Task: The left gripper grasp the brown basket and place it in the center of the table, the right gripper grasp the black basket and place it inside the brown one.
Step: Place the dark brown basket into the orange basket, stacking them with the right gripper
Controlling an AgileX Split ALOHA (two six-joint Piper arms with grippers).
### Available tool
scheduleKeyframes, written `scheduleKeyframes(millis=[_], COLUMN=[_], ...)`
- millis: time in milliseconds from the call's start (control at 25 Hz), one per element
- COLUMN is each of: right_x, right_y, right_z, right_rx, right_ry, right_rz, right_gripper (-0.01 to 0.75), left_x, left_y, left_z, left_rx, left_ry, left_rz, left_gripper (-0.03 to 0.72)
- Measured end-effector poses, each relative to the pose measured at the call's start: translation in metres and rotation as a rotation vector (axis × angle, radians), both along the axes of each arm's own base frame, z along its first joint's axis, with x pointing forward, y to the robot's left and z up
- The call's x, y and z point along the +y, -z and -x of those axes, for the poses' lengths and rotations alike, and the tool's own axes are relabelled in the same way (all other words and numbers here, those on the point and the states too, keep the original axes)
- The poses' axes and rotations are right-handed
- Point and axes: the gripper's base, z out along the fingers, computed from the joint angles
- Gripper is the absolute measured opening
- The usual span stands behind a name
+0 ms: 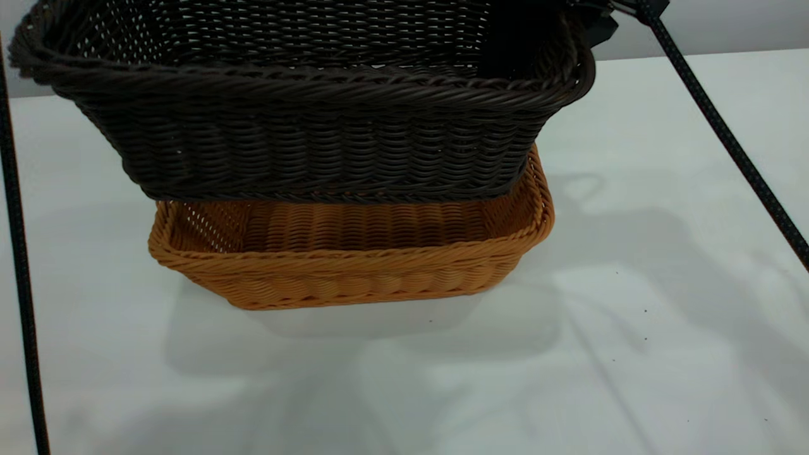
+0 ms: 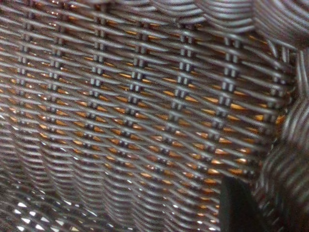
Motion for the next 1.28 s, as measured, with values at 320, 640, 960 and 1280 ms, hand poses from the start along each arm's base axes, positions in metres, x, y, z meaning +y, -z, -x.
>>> scheduleKeyframes(millis=[320,640,960,1280], right_x=[0.001,0.002,0.003,0.002], right_y=[0.019,0.036,0.054,0.054], right_z=[-0.007,-0.014,-0.018,-0.021], right_rx=[0.005,0.001,0.022,-0.013], right_ry=[0.019,0.031,0.036,0.033], right_rz=[0.011,0.032,0.042,0.046], right_gripper=[0.234,0.234,0.234,0.234], left_x=[0.0,0.0,0.0,0.0], left_y=[0.0,0.0,0.0,0.001], left_z=[0.0,0.0,0.0,0.0], left_rx=[0.0,0.001,0.002,0.005], left_ry=[0.0,0.001,0.001,0.003], left_rz=[-0.001,-0.002,-0.003,-0.007], left_gripper=[0.481,0.481,0.481,0.481])
